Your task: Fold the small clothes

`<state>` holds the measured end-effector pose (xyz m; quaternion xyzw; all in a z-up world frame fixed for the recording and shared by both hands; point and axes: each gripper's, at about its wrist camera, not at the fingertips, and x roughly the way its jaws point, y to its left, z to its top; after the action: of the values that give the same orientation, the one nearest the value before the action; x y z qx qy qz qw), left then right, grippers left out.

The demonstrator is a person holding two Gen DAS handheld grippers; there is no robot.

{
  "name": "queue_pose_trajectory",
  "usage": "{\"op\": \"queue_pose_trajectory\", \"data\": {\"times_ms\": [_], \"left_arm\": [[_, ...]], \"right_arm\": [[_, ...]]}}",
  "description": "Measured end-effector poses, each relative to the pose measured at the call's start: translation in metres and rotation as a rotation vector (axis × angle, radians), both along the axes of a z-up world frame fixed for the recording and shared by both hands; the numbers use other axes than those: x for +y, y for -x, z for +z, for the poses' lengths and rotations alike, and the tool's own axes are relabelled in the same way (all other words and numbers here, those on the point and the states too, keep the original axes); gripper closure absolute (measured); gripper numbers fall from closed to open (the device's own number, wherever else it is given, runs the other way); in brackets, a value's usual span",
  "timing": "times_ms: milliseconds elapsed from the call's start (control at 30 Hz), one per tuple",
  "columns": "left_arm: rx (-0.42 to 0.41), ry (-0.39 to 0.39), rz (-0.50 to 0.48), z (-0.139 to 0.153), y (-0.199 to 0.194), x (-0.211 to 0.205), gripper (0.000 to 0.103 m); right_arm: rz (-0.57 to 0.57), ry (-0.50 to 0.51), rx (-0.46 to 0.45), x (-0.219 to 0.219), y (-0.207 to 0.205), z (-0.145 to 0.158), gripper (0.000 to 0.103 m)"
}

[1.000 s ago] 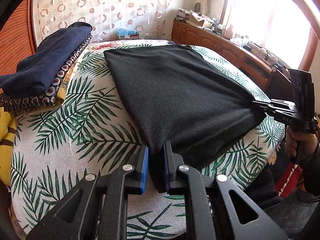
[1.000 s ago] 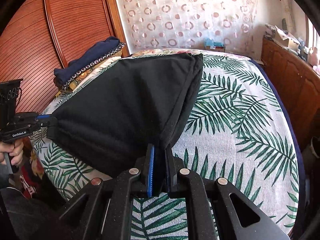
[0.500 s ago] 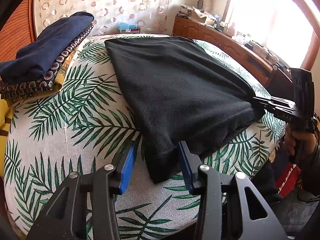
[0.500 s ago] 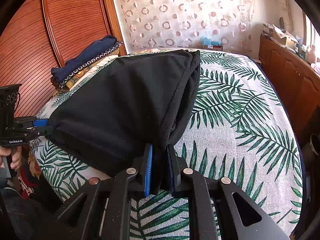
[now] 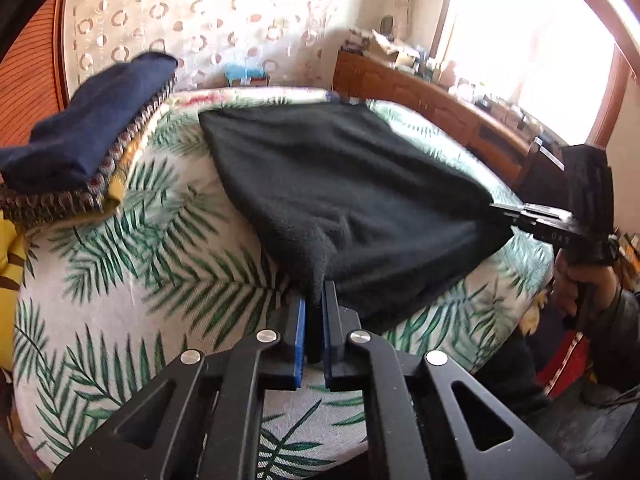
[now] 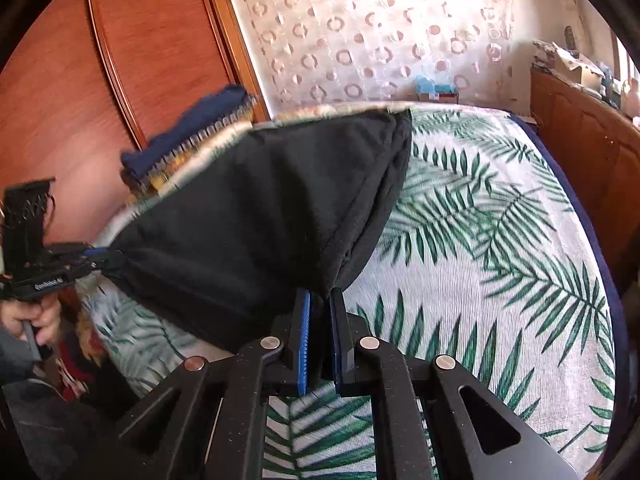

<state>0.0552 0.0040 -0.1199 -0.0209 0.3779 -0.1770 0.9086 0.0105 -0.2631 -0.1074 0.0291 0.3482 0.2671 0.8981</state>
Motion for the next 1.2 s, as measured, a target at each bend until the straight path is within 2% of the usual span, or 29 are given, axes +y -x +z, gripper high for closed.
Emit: {"op": "queue_pose_trajectory", "data": {"times_ms": [100, 200, 367, 600, 767, 967, 1100, 1200], "left_arm": [[-0.048, 0.029, 0.003, 0.02, -0.004, 0.002, 0.096], [-0.083, 0.023, 0.021, 0.035, -0.018, 0.001, 0.096], [-0.131, 0.057, 0.07, 0.057, -0.055, 0.012, 0.096], [-0.16, 0.064, 0.114, 0.072, -0.113, 0.024, 0.096], [-0.154, 0.038, 0.136, 0.067, -0.155, 0.023, 0.096], [-0.096, 0.052, 0.177, 0.047, -0.205, 0.032, 0.096], [-0.07, 0.029, 0.183, 0.034, -0.218, 0.031, 0.096], [-0.045, 0.014, 0.182, 0.025, -0.224, 0.028, 0.096]], "right_arm": [[-0.001, -0.04, -0.041, -0.004, -0.001, 0.017, 0.095], [0.0, -0.014, -0.091, -0.001, -0.011, 0.035, 0.095], [0.013, -0.003, -0.173, 0.005, -0.04, 0.065, 0.095], [-0.008, -0.02, -0.177, 0.011, -0.102, 0.075, 0.095], [-0.018, -0.001, -0.164, 0.027, -0.15, 0.069, 0.095], [-0.013, 0.035, -0.14, 0.045, -0.205, 0.057, 0.095], [-0.002, 0.051, -0.116, 0.053, -0.225, 0.05, 0.095], [0.011, 0.101, -0.094, 0.062, -0.232, 0.039, 0.095]]}}
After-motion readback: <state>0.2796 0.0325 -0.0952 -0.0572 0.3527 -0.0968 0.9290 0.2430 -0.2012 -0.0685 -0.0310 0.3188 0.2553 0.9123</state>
